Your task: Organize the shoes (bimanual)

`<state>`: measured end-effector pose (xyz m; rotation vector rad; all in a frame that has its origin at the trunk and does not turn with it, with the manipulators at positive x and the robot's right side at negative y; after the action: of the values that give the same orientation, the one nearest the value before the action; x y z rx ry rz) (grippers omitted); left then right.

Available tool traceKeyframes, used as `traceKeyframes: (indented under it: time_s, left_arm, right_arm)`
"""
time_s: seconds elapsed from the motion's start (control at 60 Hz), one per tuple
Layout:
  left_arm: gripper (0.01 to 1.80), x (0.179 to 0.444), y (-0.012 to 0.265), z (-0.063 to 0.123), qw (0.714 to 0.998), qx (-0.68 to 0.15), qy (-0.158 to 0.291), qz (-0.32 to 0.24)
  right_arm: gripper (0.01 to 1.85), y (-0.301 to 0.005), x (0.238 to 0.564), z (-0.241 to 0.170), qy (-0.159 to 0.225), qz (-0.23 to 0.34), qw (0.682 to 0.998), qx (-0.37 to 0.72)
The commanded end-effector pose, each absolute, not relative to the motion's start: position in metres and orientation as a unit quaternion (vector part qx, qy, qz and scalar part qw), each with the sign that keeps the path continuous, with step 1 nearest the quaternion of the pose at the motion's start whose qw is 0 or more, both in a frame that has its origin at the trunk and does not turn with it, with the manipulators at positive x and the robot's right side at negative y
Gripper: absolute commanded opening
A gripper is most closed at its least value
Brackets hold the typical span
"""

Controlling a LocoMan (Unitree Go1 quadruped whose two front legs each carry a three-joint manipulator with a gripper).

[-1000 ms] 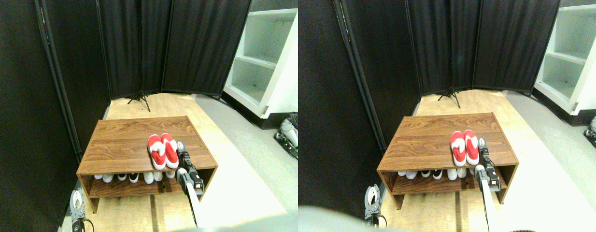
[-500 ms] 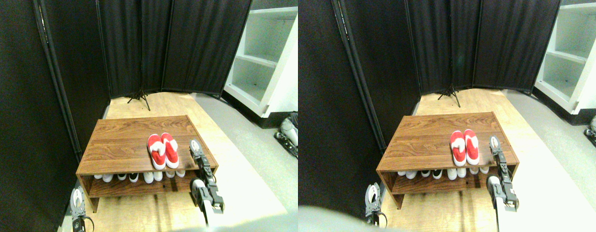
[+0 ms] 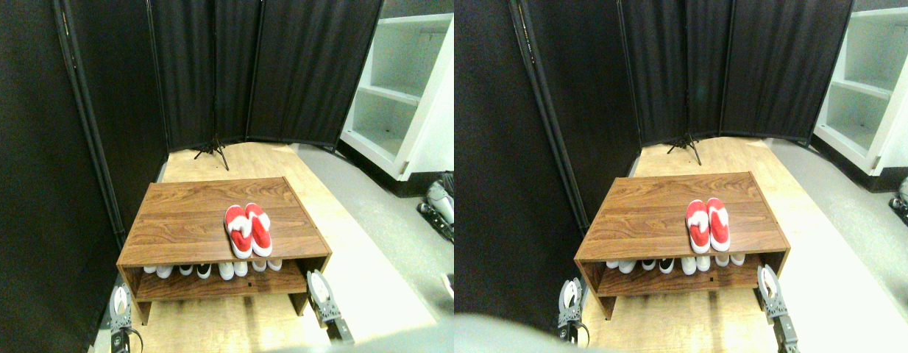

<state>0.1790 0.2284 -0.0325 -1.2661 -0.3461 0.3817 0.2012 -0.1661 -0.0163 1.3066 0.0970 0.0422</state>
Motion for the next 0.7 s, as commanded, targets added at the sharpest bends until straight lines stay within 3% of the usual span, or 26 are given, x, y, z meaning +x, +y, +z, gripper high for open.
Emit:
traceKeyframes:
  time_s: [0.017, 0.083, 0.117, 0.167, 0.25, 0.267, 0.317, 0.417, 0.7]
  left_arm:
    - [0.42, 0.18, 0.225, -0.024, 0.782, -0.59, -0.146, 0.14]
    - [0.96, 0.181, 0.223, -0.026, 0.78, -0.599, -0.129, 0.126]
    - [1.1, 0.182, 0.223, -0.027, 0.78, -0.601, -0.123, 0.123]
    - [1.15, 0.183, 0.223, -0.028, 0.78, -0.602, -0.12, 0.121]
    - [0.95, 0.185, 0.22, -0.027, 0.763, -0.612, -0.152, 0.141]
    - [0.75, 0.186, 0.218, -0.026, 0.752, -0.619, -0.169, 0.151]
    - [0.7, 0.186, 0.217, -0.024, 0.75, -0.621, -0.172, 0.15]
    - [0.68, 0.187, 0.215, -0.024, 0.75, -0.622, -0.171, 0.146]
    - [0.64, 0.186, 0.217, -0.024, 0.731, -0.649, -0.152, 0.145]
  right_arm:
    - [0.01, -0.161, 0.201, -0.003, 0.027, 0.047, 0.77, 0.635]
    - [0.01, -0.16, 0.202, -0.004, 0.025, 0.054, 0.78, 0.623]
    - [0.01, -0.16, 0.202, -0.004, 0.026, 0.055, 0.779, 0.624]
    - [0.01, -0.16, 0.202, -0.005, 0.026, 0.055, 0.778, 0.625]
    - [0.01, -0.159, 0.203, -0.005, 0.024, 0.059, 0.779, 0.624]
    - [0.01, -0.159, 0.204, -0.005, 0.021, 0.062, 0.778, 0.625]
    - [0.01, -0.158, 0.205, -0.005, 0.024, 0.058, 0.776, 0.627]
    - [0.01, -0.157, 0.205, -0.005, 0.03, 0.055, 0.767, 0.638]
    - [0.01, -0.155, 0.206, -0.004, 0.029, 0.052, 0.78, 0.623]
